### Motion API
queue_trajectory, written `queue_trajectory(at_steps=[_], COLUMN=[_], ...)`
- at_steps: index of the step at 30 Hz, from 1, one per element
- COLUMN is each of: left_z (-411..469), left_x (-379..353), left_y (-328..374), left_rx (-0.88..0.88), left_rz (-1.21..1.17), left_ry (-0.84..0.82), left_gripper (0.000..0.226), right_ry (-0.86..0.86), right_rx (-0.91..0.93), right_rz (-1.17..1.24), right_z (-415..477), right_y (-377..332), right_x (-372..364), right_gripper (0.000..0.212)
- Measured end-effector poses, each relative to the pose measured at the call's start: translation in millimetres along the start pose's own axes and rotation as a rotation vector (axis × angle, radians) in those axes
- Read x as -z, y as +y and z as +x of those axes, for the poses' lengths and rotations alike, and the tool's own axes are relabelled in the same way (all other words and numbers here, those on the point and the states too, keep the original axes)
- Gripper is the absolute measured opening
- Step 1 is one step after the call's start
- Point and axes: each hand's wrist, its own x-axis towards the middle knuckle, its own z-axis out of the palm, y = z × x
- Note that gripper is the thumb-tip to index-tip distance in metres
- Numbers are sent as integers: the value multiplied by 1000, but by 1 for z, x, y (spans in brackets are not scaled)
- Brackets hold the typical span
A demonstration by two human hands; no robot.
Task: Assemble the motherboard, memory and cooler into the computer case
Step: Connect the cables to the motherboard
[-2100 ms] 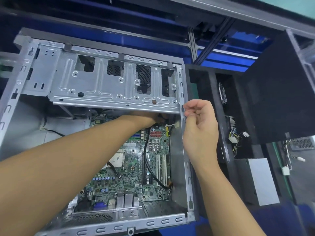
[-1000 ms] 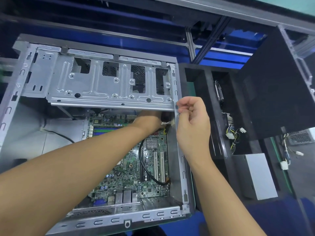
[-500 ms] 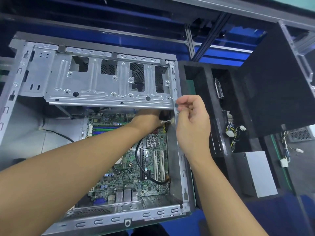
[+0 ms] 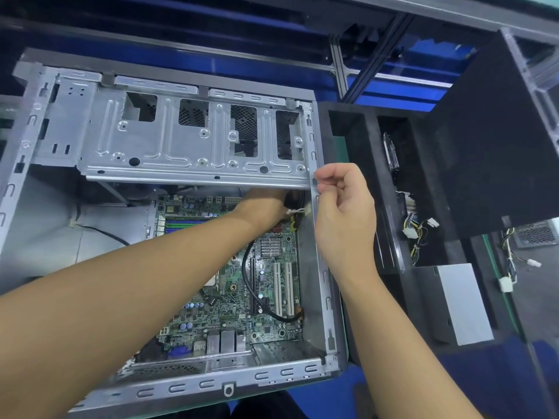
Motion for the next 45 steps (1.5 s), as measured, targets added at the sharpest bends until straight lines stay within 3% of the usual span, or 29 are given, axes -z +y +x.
queue_trajectory(at_steps=[6,10,16,25,31,34,39,45], left_z=[2,2,6,2,1,3,4,7], left_x=[2,2,1,7,-1,0,-2,-3], left_y=[-4,-8,-8,-16,-23,-21,-22,-19], left_rx=[-107,-71,-79,-390,-318,-309,-307,-219], left_rz=[89,68,94,304,185,141,91,134], left_ry=[-56,-26,-110,-6,-12,-25,1,-64], left_gripper=[42,38,37,36,20,44,54,47], right_ry=[-7,-3,-1,-1,0,-1,3,8], right_rx=[-2,5,12,18,23,26,33,29], right_rz=[-14,-22,-30,-41,-50,-53,-58,-56], right_z=[0,0,0,0,-1,-1,-1,0], right_y=[0,-1,-1,-3,-3,-2,-2,-2], right_x=[1,1,1,0,1,0,0,0], right_gripper=[34,33,33,33,34,33,33,33])
